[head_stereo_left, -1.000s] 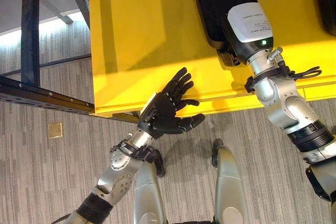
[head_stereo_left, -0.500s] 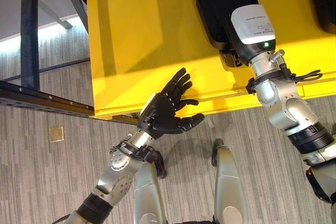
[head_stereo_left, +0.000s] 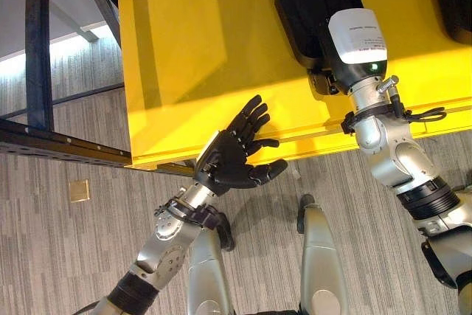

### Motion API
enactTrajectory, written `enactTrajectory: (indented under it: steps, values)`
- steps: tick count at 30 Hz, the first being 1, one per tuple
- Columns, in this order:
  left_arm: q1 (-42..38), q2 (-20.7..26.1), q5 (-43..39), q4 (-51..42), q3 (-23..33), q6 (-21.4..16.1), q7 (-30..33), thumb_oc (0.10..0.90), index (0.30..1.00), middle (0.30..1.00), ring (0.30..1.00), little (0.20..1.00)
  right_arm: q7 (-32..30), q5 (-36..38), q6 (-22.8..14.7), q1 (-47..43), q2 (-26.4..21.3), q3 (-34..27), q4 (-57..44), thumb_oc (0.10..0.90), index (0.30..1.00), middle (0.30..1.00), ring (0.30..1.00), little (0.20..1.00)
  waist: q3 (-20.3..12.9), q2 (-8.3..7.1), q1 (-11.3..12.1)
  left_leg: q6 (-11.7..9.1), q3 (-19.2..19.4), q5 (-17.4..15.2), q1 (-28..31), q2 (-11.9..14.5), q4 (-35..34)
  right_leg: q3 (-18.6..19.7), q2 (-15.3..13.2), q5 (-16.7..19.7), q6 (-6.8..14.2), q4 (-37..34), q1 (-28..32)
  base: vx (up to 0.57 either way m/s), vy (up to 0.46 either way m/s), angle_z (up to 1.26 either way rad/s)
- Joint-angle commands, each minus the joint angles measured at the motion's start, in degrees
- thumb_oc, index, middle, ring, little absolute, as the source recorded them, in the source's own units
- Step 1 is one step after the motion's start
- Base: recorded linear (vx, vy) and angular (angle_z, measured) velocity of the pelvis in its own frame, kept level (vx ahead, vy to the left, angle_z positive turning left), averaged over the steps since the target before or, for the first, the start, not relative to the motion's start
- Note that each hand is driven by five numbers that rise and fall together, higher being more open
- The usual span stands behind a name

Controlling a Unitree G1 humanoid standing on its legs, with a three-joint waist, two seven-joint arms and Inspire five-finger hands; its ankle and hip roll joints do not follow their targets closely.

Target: Move parts from the plastic box to the shelf.

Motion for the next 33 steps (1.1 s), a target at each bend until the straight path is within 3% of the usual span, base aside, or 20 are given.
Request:
enactTrajectory:
  steps: [1, 10, 18, 22, 25, 26, 27, 33]
  values:
    - [-1.1, -1.6, -0.4, -6.9, 0.1, -4.8, 0.9, 0.9, 1.0, 1.0, 1.0, 1.0, -4.3, -1.2, 4.2, -1.6, -3.5, -4.0, -2.1, 0.4, 0.3, 0.3, 0.3, 0.3, -1.3, 1.86, -2.7, 4.6, 2.4, 1.7, 3.8, -4.3, -7.1, 2.2, 6.4, -5.7, -5.1, 1.9, 4.2, 0.0, 0.0, 0.0]
    - [-1.5, -1.9, 0.1, -7.0, 0.2, -4.7, 1.5, 0.9, 1.0, 1.0, 1.0, 1.0, -4.3, -1.0, 4.0, -1.5, -2.2, -4.3, -1.8, 0.4, 0.3, 0.3, 0.3, 0.3, -1.1, 1.97, -3.1, 4.7, 2.6, 1.2, 3.6, -4.4, -6.5, 2.4, 6.4, -5.5, -5.1, 1.7, 4.0, 0.0, 0.003, -0.01]
    - [-2.0, -2.1, 0.3, -6.6, -0.3, -5.3, 2.0, 0.9, 1.0, 1.0, 1.0, 1.0, -4.6, -1.0, 7.0, -1.3, -1.6, -4.1, -1.2, 0.4, 0.3, 0.3, 0.3, 0.3, -0.8, 2.22, -3.4, 5.0, 2.8, 1.1, 2.9, -4.6, -6.0, 2.5, 6.5, -5.4, -5.1, 2.0, 3.4, 0.0, 0.0, 0.0]
    - [-2.3, -2.1, 0.3, -6.5, -0.1, -5.2, 1.8, 0.9, 1.0, 1.0, 1.0, 1.0, -4.8, -1.2, 7.0, -1.0, -1.4, -4.2, -0.5, 0.4, 0.3, 0.3, 0.3, 0.3, -0.7, 2.28, -3.5, 4.8, 2.5, -1.0, 2.7, -4.9, -4.4, 2.8, 6.4, -6.7, -4.8, 2.8, 3.3, 0.04, 0.013, -0.02]
    - [-2.6, -2.3, 0.4, -6.3, -0.4, -5.4, 1.9, 0.9, 1.0, 1.0, 1.0, 1.0, -4.6, -1.3, 8.2, -0.7, -1.0, -4.1, -0.4, 0.4, 0.3, 0.3, 0.3, 0.3, -0.5, 2.35, -3.7, 5.0, 2.5, -1.2, 2.0, -5.0, -4.0, 2.9, 6.5, -6.8, -4.8, 3.4, 2.6, -0.06, 0.008, -0.05]
    - [-2.6, -2.2, 0.5, -6.3, -0.3, -5.4, 1.9, 0.9, 1.0, 1.0, 1.0, 1.0, -4.7, -1.4, 8.2, -0.7, -0.9, -4.1, -0.4, 0.4, 0.3, 0.3, 0.3, 0.3, -0.5, 2.35, -3.7, 5.4, 2.9, 0.1, 1.4, -4.9, -4.3, 2.8, 6.5, -5.5, -5.1, 3.0, 1.9, 0.0, 0.0, 0.0]
    - [-2.6, -2.2, 0.7, -6.3, -0.4, -5.4, 1.9, 0.9, 1.0, 1.0, 1.0, 1.0, -4.8, -1.1, 8.4, -0.6, -1.0, -4.0, -0.3, 0.4, 0.3, 0.3, 0.3, 0.3, -0.5, 2.35, -3.7, 5.0, 2.5, -1.3, 2.0, -5.1, -3.9, 3.0, 6.5, -6.8, -4.8, 3.3, 2.6, 0.0, 0.0, 0.0]
    - [-2.8, -2.1, 0.7, -6.5, -0.2, -5.2, 2.2, 0.9, 1.0, 1.0, 1.0, 1.0, -5.6, -0.3, 8.4, 0.2, -0.7, -4.4, 0.8, 0.4, 0.3, 0.3, 0.3, 0.3, -0.5, 2.25, -4.0, 5.1, 2.5, -1.8, 1.4, -5.1, -3.2, 3.1, 6.4, -6.5, -4.7, 3.0, 2.4, 0.01, 0.002, 0.0]
